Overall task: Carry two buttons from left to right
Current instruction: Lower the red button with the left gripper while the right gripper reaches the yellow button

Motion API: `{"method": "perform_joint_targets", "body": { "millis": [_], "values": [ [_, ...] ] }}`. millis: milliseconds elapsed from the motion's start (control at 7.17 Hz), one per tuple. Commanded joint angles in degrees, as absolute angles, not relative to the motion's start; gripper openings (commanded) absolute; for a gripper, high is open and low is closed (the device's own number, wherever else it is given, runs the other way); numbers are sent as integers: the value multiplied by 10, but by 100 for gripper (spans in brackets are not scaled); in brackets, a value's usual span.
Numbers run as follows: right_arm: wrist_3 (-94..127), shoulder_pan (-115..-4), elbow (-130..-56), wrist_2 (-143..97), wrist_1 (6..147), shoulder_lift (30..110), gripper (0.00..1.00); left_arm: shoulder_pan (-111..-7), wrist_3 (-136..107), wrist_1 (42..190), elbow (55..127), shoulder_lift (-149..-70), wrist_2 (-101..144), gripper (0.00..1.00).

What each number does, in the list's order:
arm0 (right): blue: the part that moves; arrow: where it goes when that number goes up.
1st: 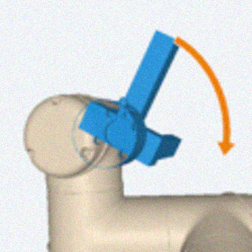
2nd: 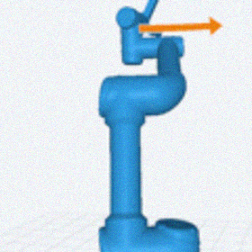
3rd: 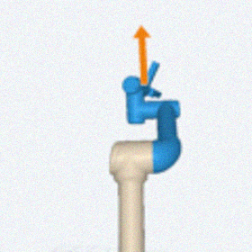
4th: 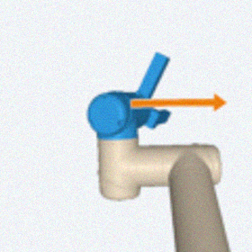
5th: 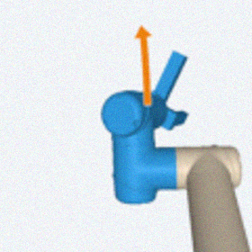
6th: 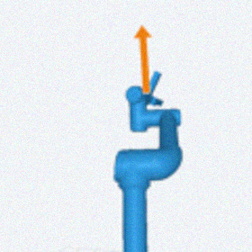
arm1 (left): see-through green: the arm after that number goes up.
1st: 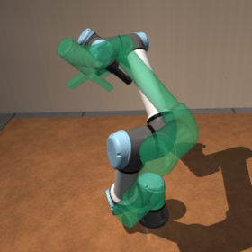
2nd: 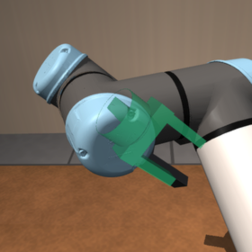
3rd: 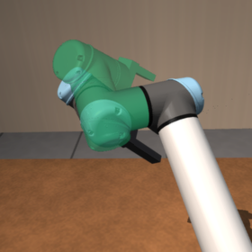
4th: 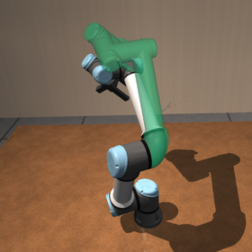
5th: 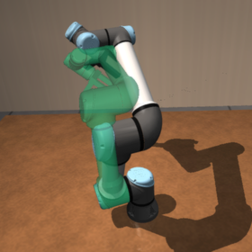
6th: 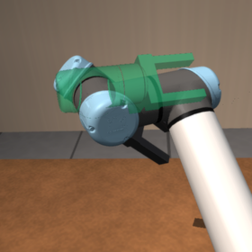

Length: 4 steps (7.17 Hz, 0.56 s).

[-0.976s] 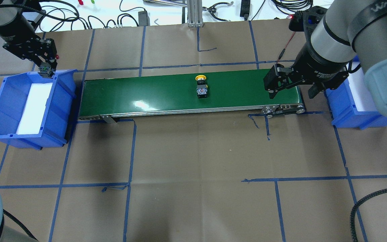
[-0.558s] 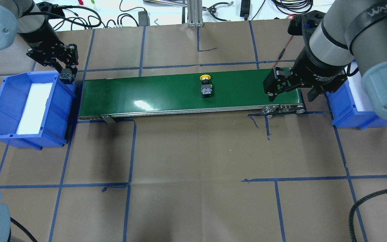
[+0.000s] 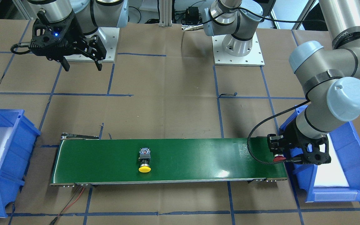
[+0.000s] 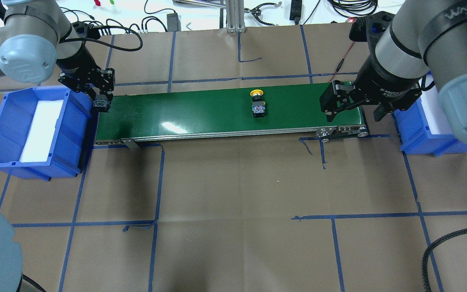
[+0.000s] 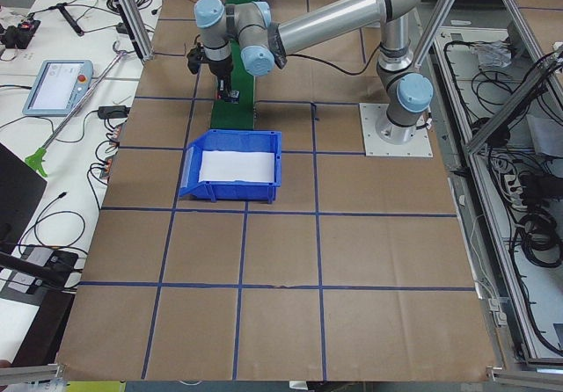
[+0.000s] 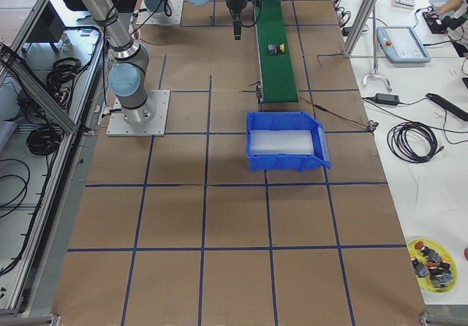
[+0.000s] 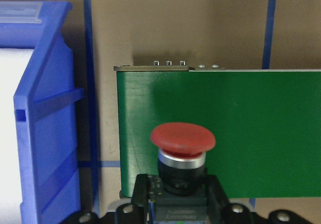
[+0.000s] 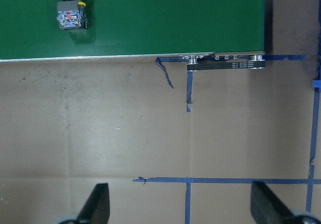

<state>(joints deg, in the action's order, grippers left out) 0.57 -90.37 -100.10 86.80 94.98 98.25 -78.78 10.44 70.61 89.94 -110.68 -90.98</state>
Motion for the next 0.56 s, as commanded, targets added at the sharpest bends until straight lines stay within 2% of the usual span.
{"method": "perform_joint_targets", "body": {
  "millis": [0,418],
  "values": [
    [7,-904,-1000,870,952,982,100,-788,106,613,950,-1117,-937,9],
    [7,-904,-1000,863,961,956,100,-788,102,607,957,-1133,-947,9]
  ]
}}
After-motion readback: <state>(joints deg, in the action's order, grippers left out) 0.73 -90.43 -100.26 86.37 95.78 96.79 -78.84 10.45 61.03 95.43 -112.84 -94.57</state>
